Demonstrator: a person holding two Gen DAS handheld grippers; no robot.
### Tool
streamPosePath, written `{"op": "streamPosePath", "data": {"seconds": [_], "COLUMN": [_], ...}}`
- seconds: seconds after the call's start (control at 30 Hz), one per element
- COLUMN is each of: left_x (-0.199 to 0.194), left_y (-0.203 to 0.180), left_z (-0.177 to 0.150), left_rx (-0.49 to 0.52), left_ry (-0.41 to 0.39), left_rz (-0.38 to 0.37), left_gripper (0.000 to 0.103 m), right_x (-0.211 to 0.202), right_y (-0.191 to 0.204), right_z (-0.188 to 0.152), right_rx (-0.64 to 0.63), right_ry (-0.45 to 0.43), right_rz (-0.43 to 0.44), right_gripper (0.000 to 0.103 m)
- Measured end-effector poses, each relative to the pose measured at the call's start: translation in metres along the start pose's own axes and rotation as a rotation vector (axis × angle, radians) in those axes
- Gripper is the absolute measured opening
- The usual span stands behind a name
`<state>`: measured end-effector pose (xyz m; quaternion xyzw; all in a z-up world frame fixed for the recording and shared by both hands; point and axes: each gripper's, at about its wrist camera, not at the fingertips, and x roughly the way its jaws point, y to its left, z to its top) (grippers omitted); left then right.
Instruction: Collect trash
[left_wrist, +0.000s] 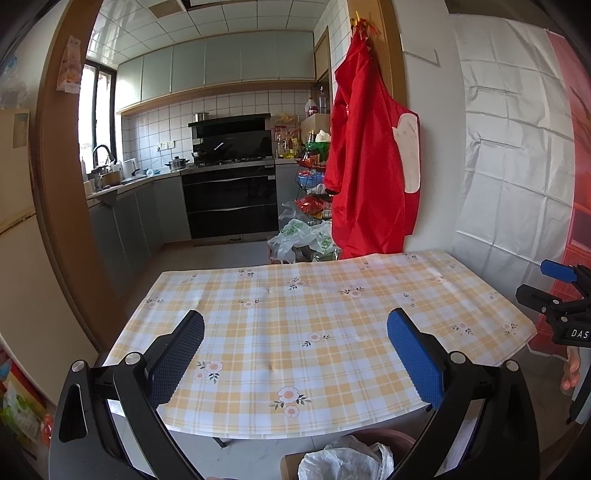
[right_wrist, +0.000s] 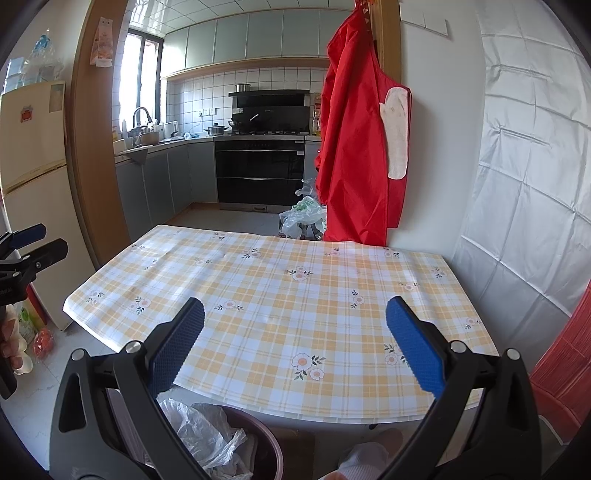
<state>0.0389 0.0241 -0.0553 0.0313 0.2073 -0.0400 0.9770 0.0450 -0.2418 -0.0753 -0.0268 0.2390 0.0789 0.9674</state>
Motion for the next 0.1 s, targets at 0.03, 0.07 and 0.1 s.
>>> {"op": "streamPosePath", "data": {"seconds": [0.03, 0.07, 0.1], "left_x": [0.0006, 0.0009, 0.0010], "left_y": [-0.0003, -0.0004, -0.0007], "left_z": [0.0002, -0.0003, -0.0003], "left_rx": [0.000, -0.001, 0.000], "left_ry": [0.001, 0.003, 0.004], "left_rz": [0.002, 0.004, 0.005], "left_gripper": [0.097, 0.097, 0.097], "right_x": [0.0004, 0.0008, 0.0010], "right_y": [-0.0002, -0.0005, -0.0007], "right_z": [-0.0003, -0.0010, -0.0011], "right_rx": [0.000, -0.001, -0.001], "right_ry": [0.001, 0.003, 0.004], "right_rz": [0.001, 0.001, 0.001], "right_gripper": [0.097, 0.097, 0.097]}}
